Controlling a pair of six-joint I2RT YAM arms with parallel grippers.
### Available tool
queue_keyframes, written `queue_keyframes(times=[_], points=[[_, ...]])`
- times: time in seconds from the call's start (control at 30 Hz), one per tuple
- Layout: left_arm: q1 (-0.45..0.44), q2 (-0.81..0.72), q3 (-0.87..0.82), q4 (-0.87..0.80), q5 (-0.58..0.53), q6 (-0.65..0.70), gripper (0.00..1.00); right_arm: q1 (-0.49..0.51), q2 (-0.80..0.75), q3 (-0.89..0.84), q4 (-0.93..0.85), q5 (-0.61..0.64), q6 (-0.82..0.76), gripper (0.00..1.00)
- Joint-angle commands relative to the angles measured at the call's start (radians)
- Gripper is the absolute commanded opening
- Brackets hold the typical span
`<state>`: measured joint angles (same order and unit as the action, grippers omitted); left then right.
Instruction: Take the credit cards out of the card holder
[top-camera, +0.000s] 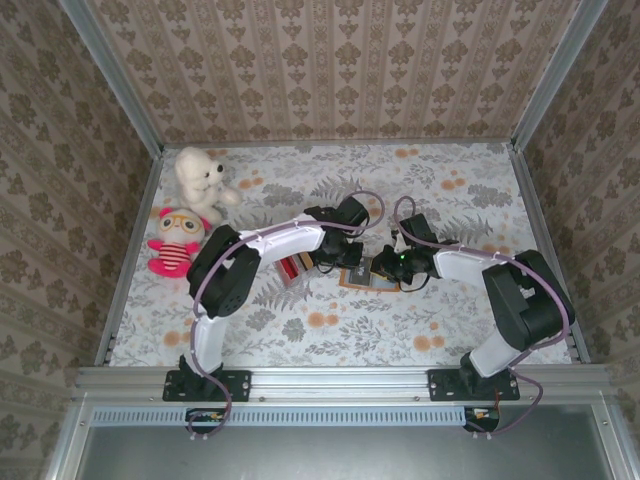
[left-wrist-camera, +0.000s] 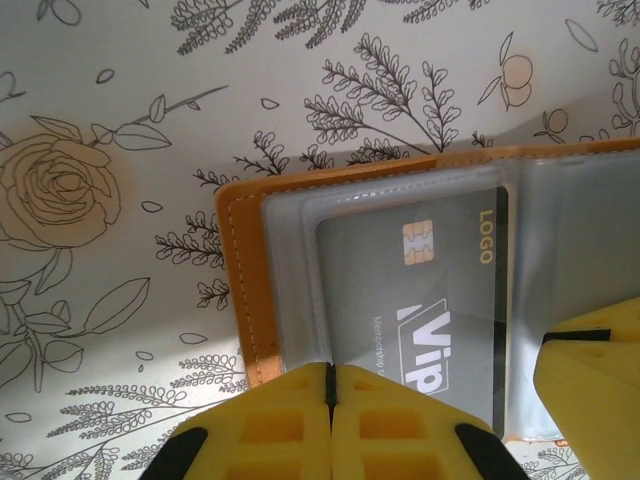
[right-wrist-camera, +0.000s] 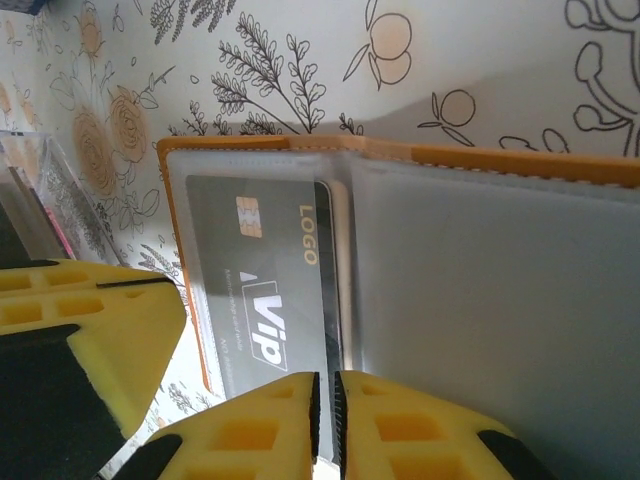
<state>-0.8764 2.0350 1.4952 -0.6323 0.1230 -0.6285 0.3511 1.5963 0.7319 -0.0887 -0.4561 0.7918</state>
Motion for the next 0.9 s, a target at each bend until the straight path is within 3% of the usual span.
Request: queue_keyframes(times=[0.0, 0.4, 0.87], points=[[-0.003, 0.019, 0.022, -0.032, -0.005, 0.003, 0.06, -0.004, 0.024, 0.015, 0.018, -0.021, 0.012, 0.15], [-0.003, 0.047, 0.004, -0.037, 0.015, -0.010, 0.05, -0.004, 0.083, 0.026, -0.019, -0.014, -0.027, 0.20], [-0.003, 0.070, -0.006, -0.030, 0.055, -0.005, 0.04, -0.004, 0.094, 0.029, 0.037, -0.104, -0.029, 0.15]])
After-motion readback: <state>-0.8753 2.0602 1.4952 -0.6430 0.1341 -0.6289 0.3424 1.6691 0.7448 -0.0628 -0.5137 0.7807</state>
